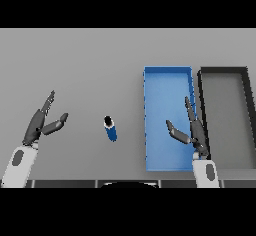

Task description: Pick up the blue pipe and place it into the blue bin.

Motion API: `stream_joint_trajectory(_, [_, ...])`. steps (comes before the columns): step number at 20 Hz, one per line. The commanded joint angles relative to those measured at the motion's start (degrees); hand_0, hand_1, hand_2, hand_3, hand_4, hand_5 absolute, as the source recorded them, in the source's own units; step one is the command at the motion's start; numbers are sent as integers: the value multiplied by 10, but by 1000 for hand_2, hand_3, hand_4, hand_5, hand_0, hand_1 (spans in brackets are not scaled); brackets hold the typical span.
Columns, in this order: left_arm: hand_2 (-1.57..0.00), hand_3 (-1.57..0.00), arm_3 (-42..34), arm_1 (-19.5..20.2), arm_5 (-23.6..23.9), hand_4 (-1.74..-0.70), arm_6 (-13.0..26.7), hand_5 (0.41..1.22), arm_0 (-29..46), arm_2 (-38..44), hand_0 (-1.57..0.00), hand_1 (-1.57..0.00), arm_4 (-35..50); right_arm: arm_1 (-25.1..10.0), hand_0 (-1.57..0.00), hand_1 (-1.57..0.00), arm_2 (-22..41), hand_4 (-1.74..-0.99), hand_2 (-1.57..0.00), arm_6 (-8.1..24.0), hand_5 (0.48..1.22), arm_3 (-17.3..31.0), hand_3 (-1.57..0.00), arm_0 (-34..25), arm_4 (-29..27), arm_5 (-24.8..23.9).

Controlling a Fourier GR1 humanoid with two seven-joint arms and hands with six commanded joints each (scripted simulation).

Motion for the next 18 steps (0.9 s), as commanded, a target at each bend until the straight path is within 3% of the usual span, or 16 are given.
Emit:
stream_joint_trajectory(1, [1, 1, -1, 6, -8, -960, -2, 594, 1, 3, 1, 1, 6, -3, 1, 1, -2, -1206, 1, -2, 625, -6, 1, 5, -2, 1])
stream_joint_trajectory(3, [1, 1, -8, 15, -37, -966, -19, 594, 10, -1, 1, 1, 16, -1, 1, 1, 5, -1197, 1, 5, 621, -8, 1, 6, 7, -1])
stream_joint_trajectory(7, [1, 1, -50, 47, -89, -1026, -13, 549, 30, -31, 1, 1, 14, -1, 1, 1, 8, -1179, 1, 5, 616, -9, 1, 2, 9, 1])
stream_joint_trajectory(11, [1, 1, -92, 29, -120, -1113, 22, 497, 43, -89, 1, 1, 0, -5, 1, 1, 8, -1164, 1, 7, 617, -12, 1, 5, 11, 1])
stream_joint_trajectory(14, [1, 1, -108, 10, -118, -1137, 43, 464, 41, -124, 1, 1, -29, 2, 1, 1, 8, -1189, 1, 22, 619, -13, 1, 0, 5, 1])
stream_joint_trajectory(16, [1, 1, -104, -5, -120, -1139, 50, 450, 34, -138, 1, 1, -38, -2, 1, 1, 7, -1197, 1, 9, 615, -24, 1, 15, 0, 7])
stream_joint_trajectory(18, [1, 1, -95, -30, -115, -1146, 59, 451, 22, -152, 1, 1, -47, -1, 1, 1, 4, -1213, 1, 17, 625, -10, 1, 3, 1, 5])
